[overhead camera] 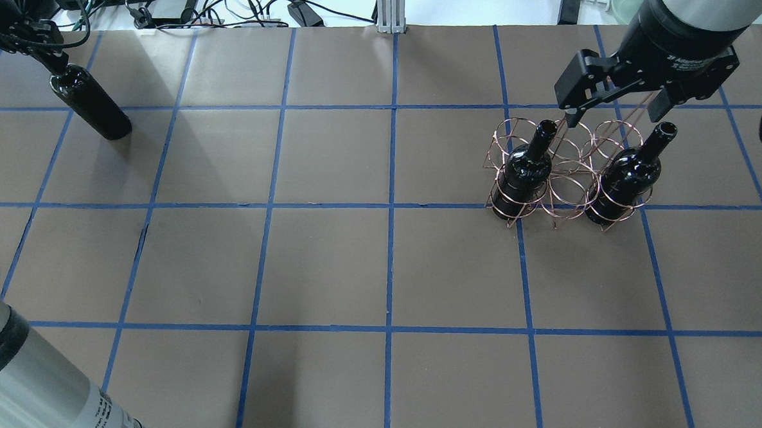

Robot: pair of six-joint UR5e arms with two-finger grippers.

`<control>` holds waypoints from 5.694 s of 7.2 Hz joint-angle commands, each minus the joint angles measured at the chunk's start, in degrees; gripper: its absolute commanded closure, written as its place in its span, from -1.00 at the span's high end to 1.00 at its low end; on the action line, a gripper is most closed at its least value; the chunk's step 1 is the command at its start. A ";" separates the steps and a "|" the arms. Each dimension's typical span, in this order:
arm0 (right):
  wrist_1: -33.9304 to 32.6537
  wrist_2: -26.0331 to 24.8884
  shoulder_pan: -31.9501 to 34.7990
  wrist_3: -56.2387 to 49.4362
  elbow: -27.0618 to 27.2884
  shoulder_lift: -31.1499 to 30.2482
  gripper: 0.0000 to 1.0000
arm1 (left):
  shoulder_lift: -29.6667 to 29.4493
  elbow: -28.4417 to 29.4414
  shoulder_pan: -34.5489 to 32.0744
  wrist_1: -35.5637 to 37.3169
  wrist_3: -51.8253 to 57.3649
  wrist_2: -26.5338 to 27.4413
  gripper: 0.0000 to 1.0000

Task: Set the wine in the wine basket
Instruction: 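Close the left gripper around the bottle neck, then carry the bottle with the left gripper toward the table center, set upright, then open the left gripper to release the standing bottle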

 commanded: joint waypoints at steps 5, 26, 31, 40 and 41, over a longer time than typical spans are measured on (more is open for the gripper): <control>0.09 0.00 -0.03 -0.09 0.00 0.00 1.00 | 6.66 -2.32 -6.47 -7.37 -7.28 0.64 -1.00; 0.26 -0.44 -0.03 -0.09 0.00 0.00 1.00 | 24.26 -32.22 -43.06 5.19 -51.62 9.61 -1.00; -0.44 0.35 0.23 0.79 0.18 -0.26 1.00 | 25.04 -31.08 -43.50 4.14 -51.10 9.87 1.00; -10.45 1.15 26.39 39.05 -6.63 14.10 0.99 | 25.31 -14.64 -12.06 -14.76 -24.67 -1.56 1.00; -10.63 1.15 29.99 42.50 -11.99 18.50 0.99 | 25.57 -14.73 -11.17 -15.55 -24.64 -1.55 1.00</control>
